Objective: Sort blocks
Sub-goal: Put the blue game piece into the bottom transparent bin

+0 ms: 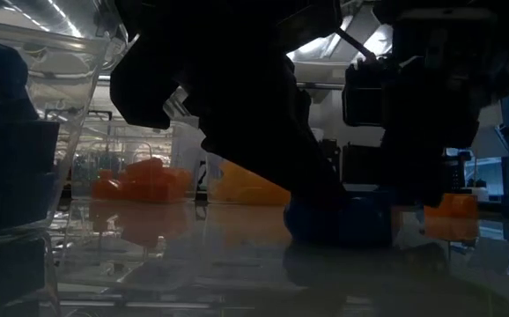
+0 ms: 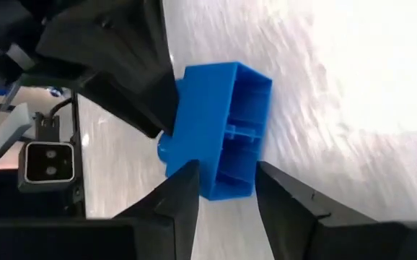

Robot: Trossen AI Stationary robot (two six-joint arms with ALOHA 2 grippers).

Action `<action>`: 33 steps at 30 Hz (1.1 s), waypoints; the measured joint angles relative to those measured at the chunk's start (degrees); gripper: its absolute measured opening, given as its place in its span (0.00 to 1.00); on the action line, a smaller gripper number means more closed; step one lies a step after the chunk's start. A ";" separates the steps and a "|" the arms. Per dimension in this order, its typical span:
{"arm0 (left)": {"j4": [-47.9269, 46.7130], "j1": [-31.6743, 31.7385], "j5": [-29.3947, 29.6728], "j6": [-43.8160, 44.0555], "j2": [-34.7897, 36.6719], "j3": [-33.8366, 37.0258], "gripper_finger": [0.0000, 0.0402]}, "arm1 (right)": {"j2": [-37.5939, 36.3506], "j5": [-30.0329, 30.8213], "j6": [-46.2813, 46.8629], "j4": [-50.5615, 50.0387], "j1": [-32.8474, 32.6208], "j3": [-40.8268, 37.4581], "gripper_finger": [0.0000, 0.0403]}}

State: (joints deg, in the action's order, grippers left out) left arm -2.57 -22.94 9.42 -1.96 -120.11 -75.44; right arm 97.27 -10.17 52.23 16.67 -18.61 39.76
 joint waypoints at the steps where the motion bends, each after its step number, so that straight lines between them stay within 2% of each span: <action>1: -0.02 -0.02 -0.01 0.00 0.00 0.02 0.19 | 0.00 -0.54 0.00 -0.03 0.00 0.01 0.34; 15: 0.24 -0.07 -0.25 0.00 0.00 0.07 0.19 | 0.83 -1.67 0.16 6.42 -0.11 -0.01 0.34; 21: 0.57 0.11 -0.19 -0.01 -0.07 0.07 0.19 | 3.50 -6.00 2.92 6.41 -0.11 -0.01 0.34; 33: 0.59 0.28 -0.10 -1.31 -0.07 0.07 0.19 | 3.69 -5.97 2.80 11.74 -0.11 -0.01 0.32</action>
State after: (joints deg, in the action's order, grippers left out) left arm -1.98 -22.65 9.32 -3.27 -120.18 -75.37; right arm 100.97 -16.14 55.03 28.41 -18.72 39.75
